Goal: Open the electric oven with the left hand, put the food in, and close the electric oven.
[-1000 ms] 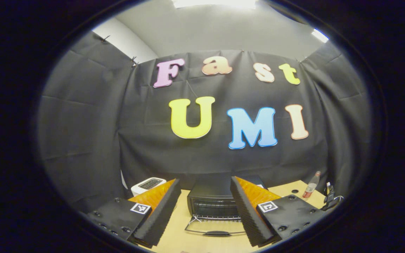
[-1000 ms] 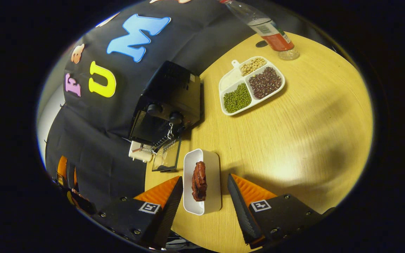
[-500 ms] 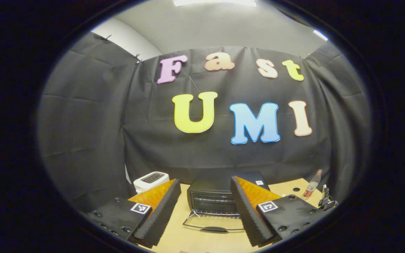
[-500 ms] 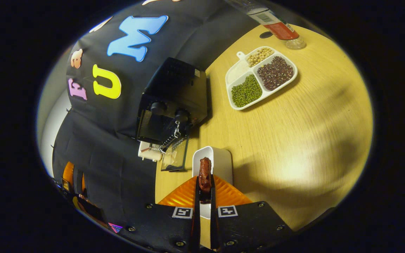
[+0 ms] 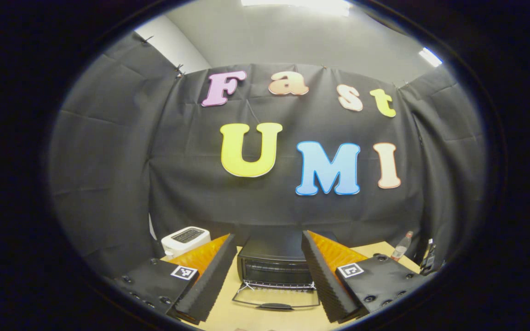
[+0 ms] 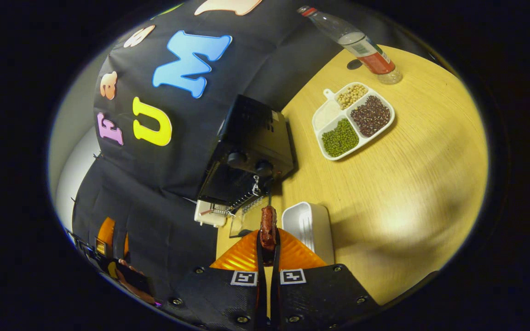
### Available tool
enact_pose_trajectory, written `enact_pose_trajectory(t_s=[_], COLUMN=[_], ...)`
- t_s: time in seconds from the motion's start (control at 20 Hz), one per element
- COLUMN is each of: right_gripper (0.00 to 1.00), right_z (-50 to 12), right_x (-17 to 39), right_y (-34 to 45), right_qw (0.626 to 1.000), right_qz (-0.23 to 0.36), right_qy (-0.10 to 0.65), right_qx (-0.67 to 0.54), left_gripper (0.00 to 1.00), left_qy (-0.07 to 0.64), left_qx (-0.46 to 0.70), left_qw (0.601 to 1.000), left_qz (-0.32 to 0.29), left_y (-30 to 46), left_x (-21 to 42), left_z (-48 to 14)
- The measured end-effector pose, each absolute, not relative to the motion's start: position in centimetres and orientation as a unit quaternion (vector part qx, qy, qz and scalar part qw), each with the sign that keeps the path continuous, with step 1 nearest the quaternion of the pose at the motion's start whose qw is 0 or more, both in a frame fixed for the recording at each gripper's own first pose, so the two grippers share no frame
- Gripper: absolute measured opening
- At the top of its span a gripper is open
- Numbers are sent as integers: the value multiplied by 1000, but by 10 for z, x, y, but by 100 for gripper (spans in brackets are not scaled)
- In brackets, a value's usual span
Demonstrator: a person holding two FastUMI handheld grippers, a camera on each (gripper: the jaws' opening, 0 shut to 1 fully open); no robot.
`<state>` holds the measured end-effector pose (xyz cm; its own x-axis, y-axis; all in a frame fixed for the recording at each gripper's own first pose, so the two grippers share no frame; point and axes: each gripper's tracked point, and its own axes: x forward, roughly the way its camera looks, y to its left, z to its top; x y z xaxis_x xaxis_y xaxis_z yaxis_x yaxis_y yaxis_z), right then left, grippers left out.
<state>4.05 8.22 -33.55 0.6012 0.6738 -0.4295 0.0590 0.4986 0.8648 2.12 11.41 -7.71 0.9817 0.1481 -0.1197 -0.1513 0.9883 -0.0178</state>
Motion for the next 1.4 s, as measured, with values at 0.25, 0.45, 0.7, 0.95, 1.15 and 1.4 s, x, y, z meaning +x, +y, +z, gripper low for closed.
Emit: enact_pose_trajectory(t_s=[0.25,0.45,0.7,0.95,1.15,1.4], right_gripper=[4,4,4,4,4,4], right_z=[-291,-269,-265,-280,-299,-330], right_x=[46,54,72,97,132,178], right_y=[111,145,190,229,256,289], right_qw=[767,761,754,747,744,736], right_qz=[207,213,224,220,207,158], right_qy=[358,336,317,313,308,303], right_qx=[491,512,531,545,556,584], left_gripper=[98,95,98,98,98,98], left_qy=[52,51,56,68,71,84], left_qx=[-22,-47,-43,-40,-22,-22], left_qw=[996,995,994,994,994,993], left_qz=[71,70,80,79,76,74], left_y=[156,189,232,259,279,301], left_x=[23,19,0,-16,-22,-24], left_z=[-75,-75,-77,-84,-81,-84])
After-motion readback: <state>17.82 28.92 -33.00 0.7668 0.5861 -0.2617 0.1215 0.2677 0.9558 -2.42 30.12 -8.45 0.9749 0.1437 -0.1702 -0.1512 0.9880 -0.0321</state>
